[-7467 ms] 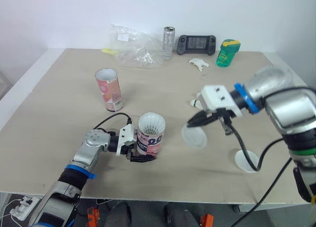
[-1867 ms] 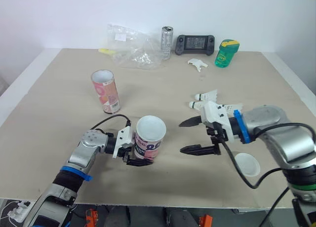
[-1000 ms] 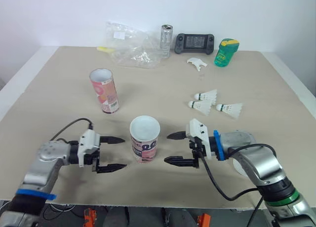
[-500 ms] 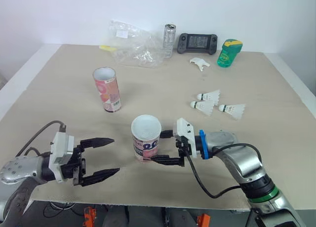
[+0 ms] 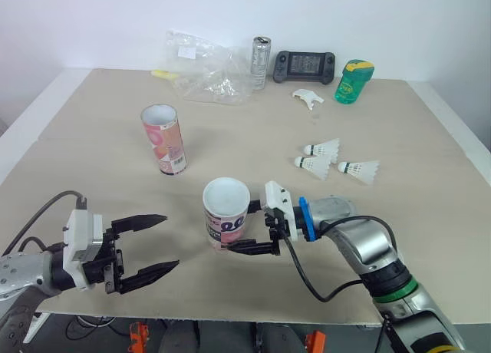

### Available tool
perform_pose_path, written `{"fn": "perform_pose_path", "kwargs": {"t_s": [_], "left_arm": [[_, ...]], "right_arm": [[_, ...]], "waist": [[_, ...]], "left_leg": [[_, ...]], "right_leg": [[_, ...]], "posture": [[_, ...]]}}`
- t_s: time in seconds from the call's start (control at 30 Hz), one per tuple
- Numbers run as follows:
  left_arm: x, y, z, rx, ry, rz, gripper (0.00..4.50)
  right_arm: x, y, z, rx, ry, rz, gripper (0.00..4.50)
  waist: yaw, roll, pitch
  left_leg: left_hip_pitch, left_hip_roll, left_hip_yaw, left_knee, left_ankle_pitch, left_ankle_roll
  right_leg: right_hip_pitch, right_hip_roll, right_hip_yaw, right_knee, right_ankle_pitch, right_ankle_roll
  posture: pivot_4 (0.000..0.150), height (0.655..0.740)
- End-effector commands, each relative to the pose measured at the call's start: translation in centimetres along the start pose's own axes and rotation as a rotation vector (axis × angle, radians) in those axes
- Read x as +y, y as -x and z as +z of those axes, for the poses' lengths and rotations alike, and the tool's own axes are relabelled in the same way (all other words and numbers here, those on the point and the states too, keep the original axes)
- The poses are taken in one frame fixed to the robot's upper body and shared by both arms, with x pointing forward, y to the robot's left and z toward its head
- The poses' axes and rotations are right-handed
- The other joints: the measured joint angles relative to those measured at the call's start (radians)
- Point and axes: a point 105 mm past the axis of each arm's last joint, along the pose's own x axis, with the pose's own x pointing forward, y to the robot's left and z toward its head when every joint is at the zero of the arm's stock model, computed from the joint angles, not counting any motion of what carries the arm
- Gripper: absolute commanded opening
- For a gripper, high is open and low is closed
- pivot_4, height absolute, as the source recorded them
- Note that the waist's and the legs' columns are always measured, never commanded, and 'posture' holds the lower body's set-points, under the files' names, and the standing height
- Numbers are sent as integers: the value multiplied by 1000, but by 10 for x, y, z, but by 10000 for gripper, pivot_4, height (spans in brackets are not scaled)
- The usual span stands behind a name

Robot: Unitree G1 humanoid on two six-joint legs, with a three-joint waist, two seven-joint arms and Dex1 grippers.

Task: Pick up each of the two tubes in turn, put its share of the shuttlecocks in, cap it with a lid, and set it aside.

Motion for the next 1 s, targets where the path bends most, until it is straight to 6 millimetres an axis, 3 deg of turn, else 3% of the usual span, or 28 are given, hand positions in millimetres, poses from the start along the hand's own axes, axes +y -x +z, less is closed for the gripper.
{"fn": "perform_pose_path", "kwargs": {"t_s": [0.03,0.2,0.43,0.6,0.7,0.83,1.0], "left_arm": [[-3,-5,7,-4,-29,-20,44590],[-3,-12,8,-11,-27,-39,44590],[-2,-15,6,-13,-24,-49,44590],[-3,-17,3,-17,-19,-58,45000],[-3,-19,2,-19,-17,-64,45000],[2,-25,1,-36,-16,-71,45000],[17,-46,1,-61,-50,-79,45000]], "right_arm": [[-1,-3,6,-18,51,29,45000],[-12,-14,7,-46,70,8,45000],[-9,-15,9,-67,69,21,45000],[-11,-11,11,-71,68,4,25095],[-14,-8,12,-70,64,-9,23152],[-23,10,20,-92,66,-82,23152],[-62,77,40,-183,35,-391,23152]], "waist": [[0,0,0],[0,0,0],[0,0,0],[0,0,0],[1,0,0],[1,0,0],[7,1,1]], "left_leg": [[0,0,0,0,0,0],[0,0,0,0,0,0],[0,0,0,0,0,0],[0,0,0,0,0,0],[0,0,0,0,0,0],[0,0,0,1,0,0],[-1,-1,0,3,0,0]], "right_leg": [[0,0,0,0,0,0],[0,0,0,0,1,0],[0,0,0,0,3,4],[0,0,0,0,3,4],[0,0,0,0,3,4],[0,0,0,0,3,4],[1,0,0,0,5,6]], "posture": [[1500,7236],[1500,7236],[1500,7236],[1500,7236],[1500,7236],[1500,7236],[1500,7236]]}}
